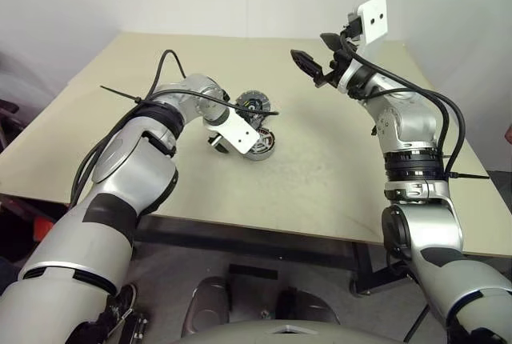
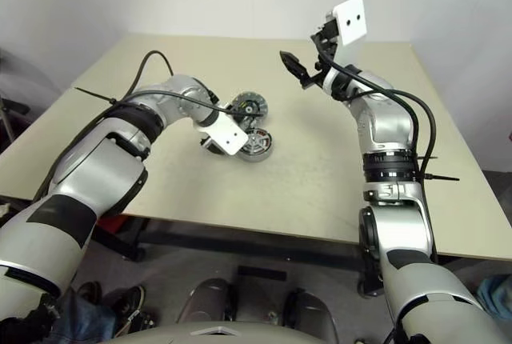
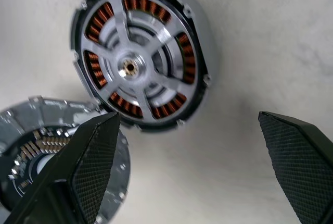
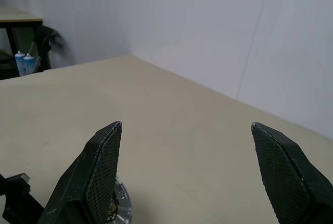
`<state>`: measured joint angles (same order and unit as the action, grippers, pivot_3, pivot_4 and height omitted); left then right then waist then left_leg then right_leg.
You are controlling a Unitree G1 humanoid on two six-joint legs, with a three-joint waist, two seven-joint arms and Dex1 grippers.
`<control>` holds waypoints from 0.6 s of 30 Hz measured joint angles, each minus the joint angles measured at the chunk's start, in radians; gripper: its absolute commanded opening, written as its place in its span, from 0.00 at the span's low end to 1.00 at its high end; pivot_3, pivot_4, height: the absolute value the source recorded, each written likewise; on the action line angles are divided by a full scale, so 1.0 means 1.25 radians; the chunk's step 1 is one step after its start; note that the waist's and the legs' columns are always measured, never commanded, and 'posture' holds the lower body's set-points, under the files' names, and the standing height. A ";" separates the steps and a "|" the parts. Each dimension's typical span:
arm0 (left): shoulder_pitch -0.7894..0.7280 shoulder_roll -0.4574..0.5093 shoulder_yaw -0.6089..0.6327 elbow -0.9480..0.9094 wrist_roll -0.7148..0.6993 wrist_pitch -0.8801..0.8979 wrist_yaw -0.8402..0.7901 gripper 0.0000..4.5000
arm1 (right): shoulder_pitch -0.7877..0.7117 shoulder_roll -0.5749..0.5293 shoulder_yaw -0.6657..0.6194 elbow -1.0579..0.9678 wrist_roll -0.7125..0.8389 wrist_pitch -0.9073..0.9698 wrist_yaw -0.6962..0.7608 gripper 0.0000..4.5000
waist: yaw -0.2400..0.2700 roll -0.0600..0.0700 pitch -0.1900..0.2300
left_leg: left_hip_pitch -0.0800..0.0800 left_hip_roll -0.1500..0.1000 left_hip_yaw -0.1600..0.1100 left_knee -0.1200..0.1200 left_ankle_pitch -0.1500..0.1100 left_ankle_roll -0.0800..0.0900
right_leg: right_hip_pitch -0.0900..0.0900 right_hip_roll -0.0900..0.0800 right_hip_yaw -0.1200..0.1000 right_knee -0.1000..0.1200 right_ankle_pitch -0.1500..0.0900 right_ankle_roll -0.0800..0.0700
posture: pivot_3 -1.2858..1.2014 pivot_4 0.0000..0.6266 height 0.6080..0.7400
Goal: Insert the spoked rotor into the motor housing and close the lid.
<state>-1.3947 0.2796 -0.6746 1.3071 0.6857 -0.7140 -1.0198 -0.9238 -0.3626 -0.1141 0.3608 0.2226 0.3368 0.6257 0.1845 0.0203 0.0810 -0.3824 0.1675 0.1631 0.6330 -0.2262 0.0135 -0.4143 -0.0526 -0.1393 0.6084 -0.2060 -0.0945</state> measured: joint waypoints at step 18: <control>0.000 -0.042 -0.010 0.008 0.026 -0.007 -0.009 1.00 | 0.021 -0.007 0.003 -0.026 0.000 0.013 -0.019 1.00 | 0.002 0.000 0.000 | -0.001 -0.002 -0.002 0.000 0.000 0.001 | 0.000 -0.002 -0.002 0.000 0.000 0.001 | 0.52 0.00 1.00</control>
<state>-1.3944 0.2270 -0.6876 1.3176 0.7179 -0.7233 -1.0307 -0.8976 -0.3713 -0.1110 0.3287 0.2224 0.3532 0.6019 0.1865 0.0202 0.0810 -0.3841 0.1647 0.1604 0.6335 -0.2268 0.0148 -0.4143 -0.0553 -0.1414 0.6080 -0.2062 -0.0926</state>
